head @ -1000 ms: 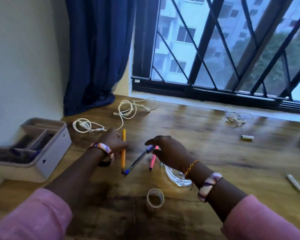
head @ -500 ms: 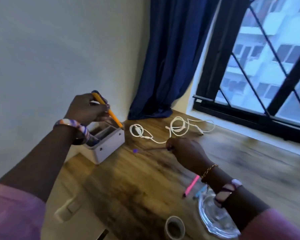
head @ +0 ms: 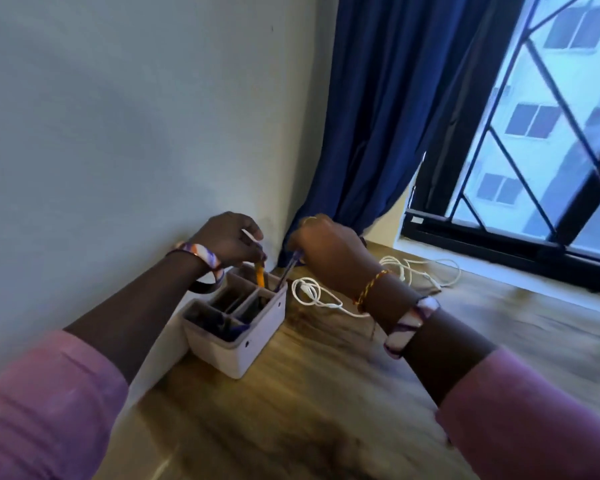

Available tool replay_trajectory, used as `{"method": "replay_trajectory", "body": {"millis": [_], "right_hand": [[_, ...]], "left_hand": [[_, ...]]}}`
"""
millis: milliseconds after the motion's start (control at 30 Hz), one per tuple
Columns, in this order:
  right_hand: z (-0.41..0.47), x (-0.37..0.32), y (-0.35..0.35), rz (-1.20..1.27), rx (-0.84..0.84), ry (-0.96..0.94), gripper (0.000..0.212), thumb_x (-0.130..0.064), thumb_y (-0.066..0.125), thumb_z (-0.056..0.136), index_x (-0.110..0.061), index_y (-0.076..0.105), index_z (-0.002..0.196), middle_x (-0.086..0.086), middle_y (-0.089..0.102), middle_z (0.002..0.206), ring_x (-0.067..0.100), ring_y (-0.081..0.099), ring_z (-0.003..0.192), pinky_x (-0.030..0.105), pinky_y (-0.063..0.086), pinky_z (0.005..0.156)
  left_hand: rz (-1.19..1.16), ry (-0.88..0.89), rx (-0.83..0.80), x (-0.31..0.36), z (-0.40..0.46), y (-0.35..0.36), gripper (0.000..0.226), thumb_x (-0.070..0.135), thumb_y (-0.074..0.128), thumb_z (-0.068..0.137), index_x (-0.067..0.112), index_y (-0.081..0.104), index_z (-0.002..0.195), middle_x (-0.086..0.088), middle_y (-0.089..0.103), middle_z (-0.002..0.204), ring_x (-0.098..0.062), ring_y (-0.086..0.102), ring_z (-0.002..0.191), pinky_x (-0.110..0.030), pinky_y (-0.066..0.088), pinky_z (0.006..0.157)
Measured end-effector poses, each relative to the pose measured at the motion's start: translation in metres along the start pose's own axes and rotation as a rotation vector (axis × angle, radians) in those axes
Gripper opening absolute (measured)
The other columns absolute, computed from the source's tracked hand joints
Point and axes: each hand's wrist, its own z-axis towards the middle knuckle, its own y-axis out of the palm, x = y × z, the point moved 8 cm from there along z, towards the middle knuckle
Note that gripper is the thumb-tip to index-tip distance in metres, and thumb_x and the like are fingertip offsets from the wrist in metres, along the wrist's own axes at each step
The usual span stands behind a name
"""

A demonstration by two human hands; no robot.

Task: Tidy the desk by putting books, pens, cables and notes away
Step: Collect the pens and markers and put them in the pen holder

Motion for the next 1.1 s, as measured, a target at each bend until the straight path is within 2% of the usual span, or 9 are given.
{"method": "replay_trajectory", "body": {"millis": [67, 233, 367, 467, 600, 700, 767, 967, 1100], "right_hand": [[0.005, 0.002, -0.001, 0.069, 0.035, 0.043, 0.029, -0.015, 0.057, 0.088, -0.019, 0.06, 0.117, 0.005, 0.057, 0.115, 0.023, 0.053, 0.109, 0.034, 0.048, 0.08], [-0.018, 0.052, -0.017, 0.191, 0.097, 0.283, 0.03, -0.008, 0.065, 0.078, -0.017, 0.066, 0.107, 0.006, 0.065, 0.104, 0.021, 0.06, 0.091, 0.035, 0.052, 0.081], [-0.079, 0.108, -0.034, 0.201, 0.074, 0.533, 0.026, -0.006, 0.068, 0.078, -0.015, 0.069, 0.103, 0.005, 0.069, 0.097, 0.018, 0.059, 0.086, 0.032, 0.05, 0.084], [-0.138, 0.14, -0.044, 0.208, 0.058, 0.698, 0.021, -0.004, 0.069, 0.078, -0.01, 0.071, 0.098, 0.007, 0.07, 0.089, 0.017, 0.061, 0.075, 0.023, 0.047, 0.075], [-0.21, 0.167, -0.029, 0.254, -0.12, 0.889, 0.021, -0.002, 0.069, 0.078, -0.004, 0.069, 0.099, 0.011, 0.071, 0.084, 0.016, 0.062, 0.068, 0.013, 0.047, 0.058], [-0.254, 0.177, -0.002, 0.296, -0.252, 0.981, 0.023, -0.006, 0.068, 0.079, -0.005, 0.068, 0.102, 0.015, 0.071, 0.093, 0.024, 0.067, 0.083, 0.025, 0.052, 0.073], [-0.273, 0.182, 0.018, 0.299, -0.276, 1.003, 0.022, -0.015, 0.07, 0.081, -0.007, 0.068, 0.101, 0.014, 0.07, 0.095, 0.026, 0.067, 0.087, 0.032, 0.052, 0.078], [-0.295, 0.203, 0.08, 0.385, -0.197, 1.078, 0.035, -0.028, 0.069, 0.081, 0.004, 0.067, 0.096, 0.021, 0.067, 0.102, 0.032, 0.06, 0.1, 0.033, 0.043, 0.079], [-0.289, 0.213, 0.101, 0.492, -0.155, 1.128, 0.039, -0.028, 0.077, 0.069, 0.006, 0.065, 0.083, 0.025, 0.06, 0.081, 0.02, 0.05, 0.072, 0.028, 0.03, 0.05]], "left_hand": [[0.099, 0.082, -0.003, 0.008, 0.005, 0.0, 0.046, 0.018, 0.083, 0.061, 0.01, 0.065, 0.102, -0.011, 0.07, 0.096, -0.023, 0.066, 0.087, -0.03, 0.051, 0.08], [0.114, 0.394, 0.073, 0.076, -0.006, 0.002, 0.027, 0.02, 0.075, 0.074, 0.013, 0.066, 0.098, -0.006, 0.069, 0.093, -0.02, 0.064, 0.088, -0.033, 0.052, 0.085], [0.02, 0.519, -0.11, 0.125, -0.02, 0.056, 0.026, 0.019, 0.072, 0.077, 0.01, 0.067, 0.101, -0.003, 0.07, 0.092, -0.015, 0.064, 0.086, -0.026, 0.05, 0.078], [0.008, 0.565, -0.23, 0.151, -0.029, 0.111, 0.024, 0.023, 0.073, 0.076, 0.011, 0.069, 0.096, -0.004, 0.07, 0.091, -0.016, 0.064, 0.087, -0.024, 0.048, 0.076], [0.122, 0.508, -0.435, 0.165, -0.042, 0.2, 0.029, 0.029, 0.07, 0.08, 0.009, 0.067, 0.1, -0.007, 0.067, 0.099, -0.02, 0.062, 0.09, -0.021, 0.042, 0.07], [0.238, 0.402, -0.534, 0.162, -0.049, 0.262, 0.034, 0.031, 0.068, 0.081, 0.004, 0.066, 0.101, -0.016, 0.069, 0.105, -0.029, 0.066, 0.095, -0.028, 0.051, 0.077], [0.298, 0.364, -0.518, 0.159, -0.048, 0.291, 0.037, 0.035, 0.065, 0.082, 0.003, 0.065, 0.101, -0.018, 0.067, 0.11, -0.03, 0.063, 0.101, -0.03, 0.049, 0.081], [0.386, 0.219, -0.392, 0.161, -0.042, 0.327, 0.035, 0.029, 0.06, 0.085, 0.006, 0.06, 0.111, -0.016, 0.06, 0.122, -0.031, 0.058, 0.114, -0.034, 0.047, 0.09], [0.418, 0.164, -0.342, 0.15, -0.038, 0.323, 0.029, 0.024, 0.062, 0.079, 0.005, 0.064, 0.1, -0.017, 0.063, 0.114, -0.032, 0.061, 0.107, -0.032, 0.049, 0.084]]}}
